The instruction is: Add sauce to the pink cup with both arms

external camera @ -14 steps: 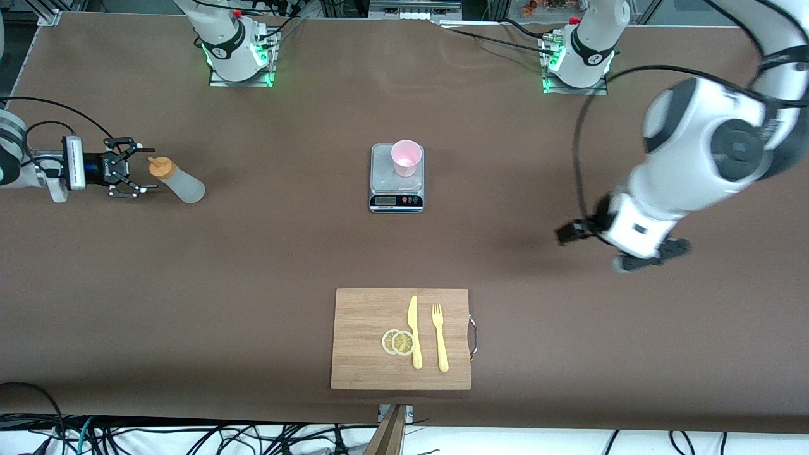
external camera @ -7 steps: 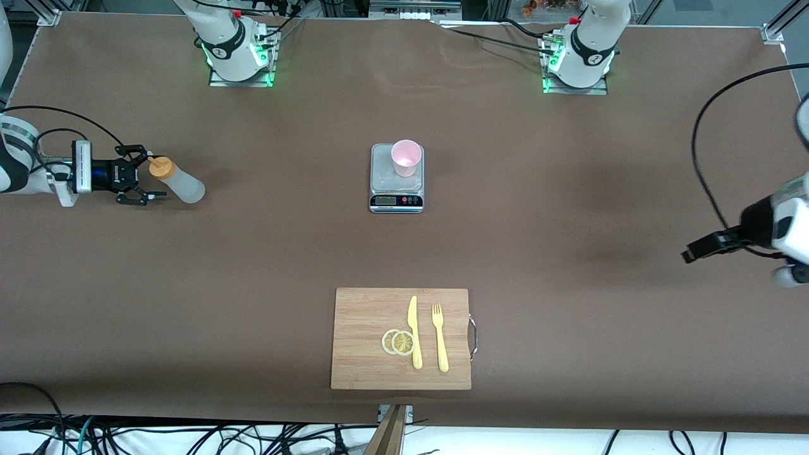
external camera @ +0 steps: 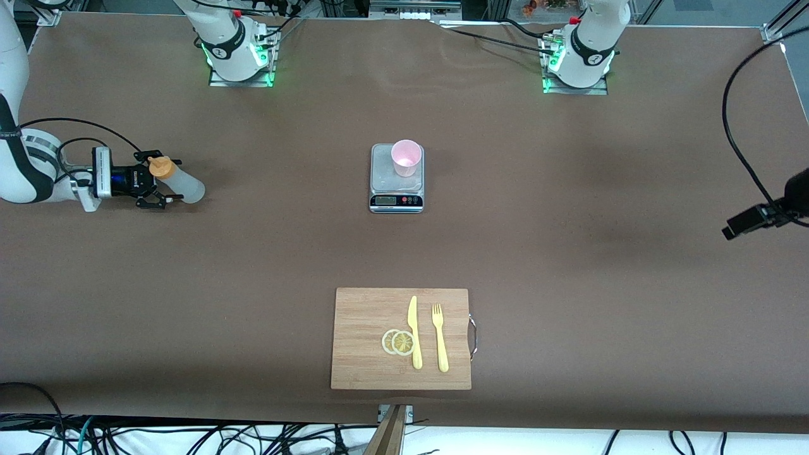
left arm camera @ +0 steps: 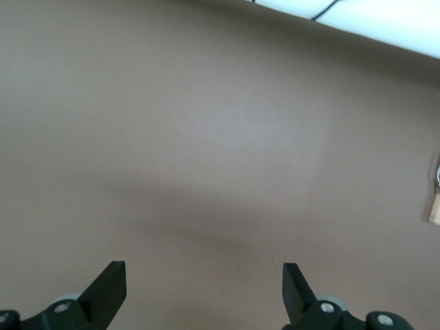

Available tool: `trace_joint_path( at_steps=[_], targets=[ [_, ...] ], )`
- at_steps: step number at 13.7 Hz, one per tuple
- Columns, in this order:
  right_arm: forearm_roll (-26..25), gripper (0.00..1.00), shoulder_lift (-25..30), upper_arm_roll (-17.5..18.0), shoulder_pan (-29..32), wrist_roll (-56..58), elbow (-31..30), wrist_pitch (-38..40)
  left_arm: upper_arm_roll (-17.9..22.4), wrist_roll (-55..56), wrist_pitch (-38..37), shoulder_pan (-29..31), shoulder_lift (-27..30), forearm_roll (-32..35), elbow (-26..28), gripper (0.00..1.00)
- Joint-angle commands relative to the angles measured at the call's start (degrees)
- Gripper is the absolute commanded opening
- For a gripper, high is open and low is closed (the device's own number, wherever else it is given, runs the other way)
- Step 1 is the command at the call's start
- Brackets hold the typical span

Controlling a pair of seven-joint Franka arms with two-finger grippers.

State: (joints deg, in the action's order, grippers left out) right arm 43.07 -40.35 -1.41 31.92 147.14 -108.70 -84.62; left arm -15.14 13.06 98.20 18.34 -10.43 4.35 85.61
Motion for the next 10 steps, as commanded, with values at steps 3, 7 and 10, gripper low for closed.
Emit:
trace_joint_path(
  at_steps=[3,7,10],
  targets=[
    [1.41,0.99,0.01,1.32,-0.37,0.78,-0.02,0.42,15.91,-1.01,-8.98,-17.70,9.80,-2.67,2.02,1.00],
    [1.41,0.72,-0.78,2.02,-0.72,0.78,0.16,0.77,16.11,-3.03,-7.67,-18.25,11.31,-2.77,5.26,1.00],
    [1.32,0.18,-0.78,2.20,-1.86,0.78,0.60,0.86,16.02,-4.60,-5.04,-17.64,12.44,-5.48,9.21,1.00]
  ],
)
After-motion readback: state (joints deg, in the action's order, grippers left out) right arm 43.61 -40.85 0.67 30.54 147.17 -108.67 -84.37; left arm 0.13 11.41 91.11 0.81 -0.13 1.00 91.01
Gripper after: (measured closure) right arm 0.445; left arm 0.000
